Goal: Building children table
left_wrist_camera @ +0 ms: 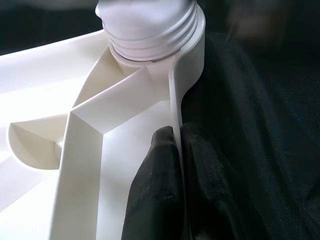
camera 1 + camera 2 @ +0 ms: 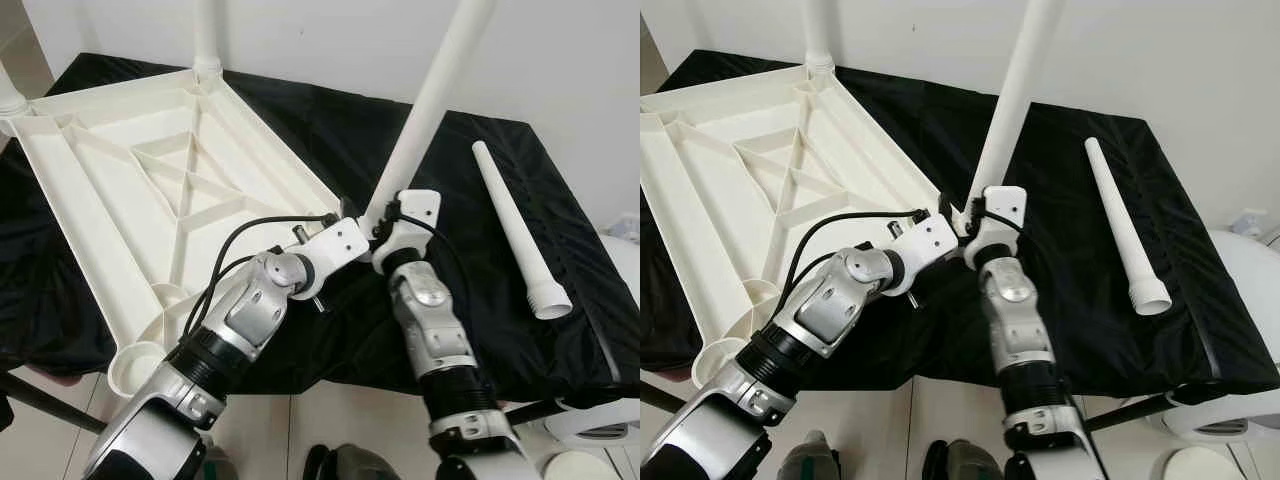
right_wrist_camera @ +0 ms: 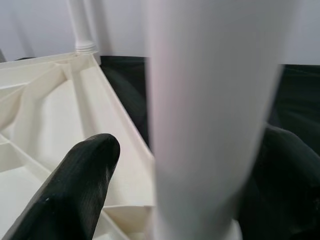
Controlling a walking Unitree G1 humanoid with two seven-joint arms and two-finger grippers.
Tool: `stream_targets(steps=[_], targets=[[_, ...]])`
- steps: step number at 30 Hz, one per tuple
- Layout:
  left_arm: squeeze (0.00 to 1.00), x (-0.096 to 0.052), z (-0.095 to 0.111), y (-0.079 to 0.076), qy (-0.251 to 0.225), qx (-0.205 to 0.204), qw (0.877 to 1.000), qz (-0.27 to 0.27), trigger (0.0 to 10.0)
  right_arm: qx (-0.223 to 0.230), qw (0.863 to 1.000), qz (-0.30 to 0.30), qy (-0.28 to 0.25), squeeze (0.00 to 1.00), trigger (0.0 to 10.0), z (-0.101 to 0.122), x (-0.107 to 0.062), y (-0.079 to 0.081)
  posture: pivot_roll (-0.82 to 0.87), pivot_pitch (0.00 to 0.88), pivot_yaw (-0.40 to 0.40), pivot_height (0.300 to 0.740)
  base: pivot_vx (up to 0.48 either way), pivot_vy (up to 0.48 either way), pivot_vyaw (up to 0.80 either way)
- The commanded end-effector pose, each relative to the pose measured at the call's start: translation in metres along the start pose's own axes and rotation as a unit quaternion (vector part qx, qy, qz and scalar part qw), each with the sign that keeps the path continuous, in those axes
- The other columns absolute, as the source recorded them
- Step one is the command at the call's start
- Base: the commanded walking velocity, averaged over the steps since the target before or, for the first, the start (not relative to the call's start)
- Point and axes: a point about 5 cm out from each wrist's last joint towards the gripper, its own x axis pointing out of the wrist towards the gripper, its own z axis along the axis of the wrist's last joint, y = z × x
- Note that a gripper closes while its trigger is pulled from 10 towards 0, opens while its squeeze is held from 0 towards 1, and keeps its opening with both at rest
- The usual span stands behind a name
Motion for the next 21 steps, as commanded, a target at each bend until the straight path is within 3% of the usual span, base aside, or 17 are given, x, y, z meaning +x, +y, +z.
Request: stream_targets(steps=[1,3,4,6,11,16,21], targets=[[0.00,0.002,0.009,-0.010,-0.015,0.012,1.000,-0.015,10.0,0.010,0.999,0.028,0.016,0.00,10.0,-0.006,-0.001,-0.009,0.10,0.017,-0.144,0.740,0.000,0.000,0.00],[0.00,0.002,0.009,-0.010,-0.015,0.012,1.000,-0.015,10.0,0.010,0.999,0.028,0.016,0.00,10.0,-0.006,-0.001,-0.009,0.10,0.017,-0.144,0.740,0.000,0.000,0.00],[0.00,0.002,0.009,-0.008,-0.015,0.011,1.000,-0.013,10.0,-0.011,0.995,0.093,0.019,0.00,10.0,-0.005,0.003,-0.025,0.09,0.023,-0.134,0.740,0.000,0.000,0.00],[0.00,0.002,0.009,-0.008,-0.015,0.011,1.000,-0.013,10.0,-0.011,0.995,0.093,0.019,0.00,10.0,-0.005,0.003,-0.025,0.09,0.023,-0.134,0.740,0.000,0.000,0.00],[0.00,0.002,0.010,-0.007,-0.016,0.012,1.000,-0.013,10.0,-0.027,0.986,0.159,0.031,0.00,10.0,-0.003,0.007,-0.043,0.09,0.025,-0.127,0.740,0.000,0.000,0.00],[0.00,0.002,0.010,-0.007,-0.017,0.012,1.000,-0.013,10.0,-0.031,0.981,0.186,0.037,0.00,10.0,-0.002,0.009,-0.048,0.08,0.025,-0.118,0.740,0.000,0.000,0.00],[0.00,0.002,0.011,-0.005,-0.018,0.014,1.000,-0.012,10.0,-0.032,0.968,0.243,0.059,0.00,10.0,-0.001,0.017,-0.055,0.09,0.022,-0.113,0.740,0.000,0.000,0.00]])
